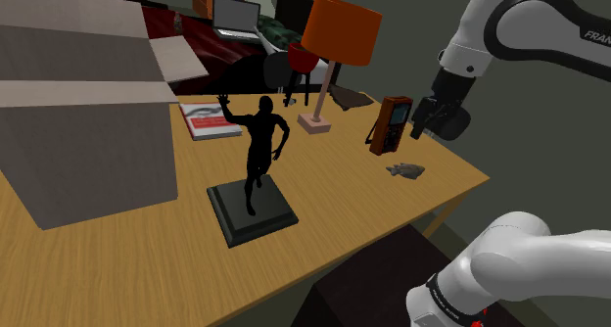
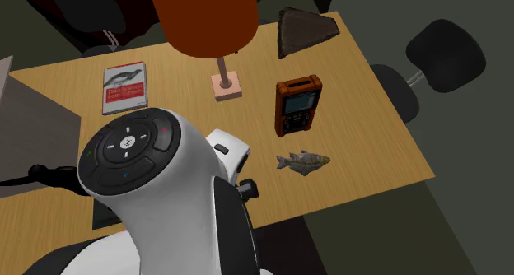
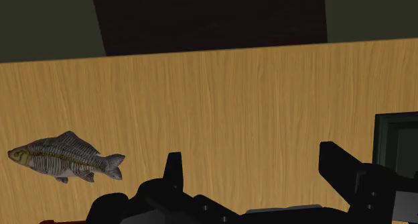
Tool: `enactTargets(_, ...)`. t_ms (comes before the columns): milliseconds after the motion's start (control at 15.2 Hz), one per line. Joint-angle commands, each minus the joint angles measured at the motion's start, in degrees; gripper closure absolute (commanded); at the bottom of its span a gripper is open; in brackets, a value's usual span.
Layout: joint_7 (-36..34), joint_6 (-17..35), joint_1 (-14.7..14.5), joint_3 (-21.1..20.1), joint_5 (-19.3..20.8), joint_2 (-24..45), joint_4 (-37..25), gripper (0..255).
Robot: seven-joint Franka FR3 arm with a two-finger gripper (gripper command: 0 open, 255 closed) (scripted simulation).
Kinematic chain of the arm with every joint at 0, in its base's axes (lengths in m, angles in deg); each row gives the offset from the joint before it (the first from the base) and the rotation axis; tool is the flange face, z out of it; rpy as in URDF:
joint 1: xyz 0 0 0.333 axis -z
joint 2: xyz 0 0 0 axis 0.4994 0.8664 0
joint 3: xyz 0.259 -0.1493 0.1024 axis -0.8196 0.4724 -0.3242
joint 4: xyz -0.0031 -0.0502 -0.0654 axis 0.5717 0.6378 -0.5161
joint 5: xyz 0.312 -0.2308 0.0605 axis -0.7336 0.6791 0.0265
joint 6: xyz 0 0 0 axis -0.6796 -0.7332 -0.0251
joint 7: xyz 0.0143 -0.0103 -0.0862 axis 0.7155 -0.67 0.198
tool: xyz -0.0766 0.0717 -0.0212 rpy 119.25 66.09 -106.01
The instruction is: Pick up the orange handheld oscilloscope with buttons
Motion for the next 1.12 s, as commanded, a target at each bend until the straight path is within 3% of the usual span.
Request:
enactTargets(0,0.00,0.00,0.00,0.00,0.00,0.00,0.00,0)
enactTargets(528,-14.70,6.95,6.11,-1.60,0.93,17.91,-10.25,0)
enactTargets(1056,-28.49,8.93,11.12,-0.69,3.07,34.38,-23.88,0)
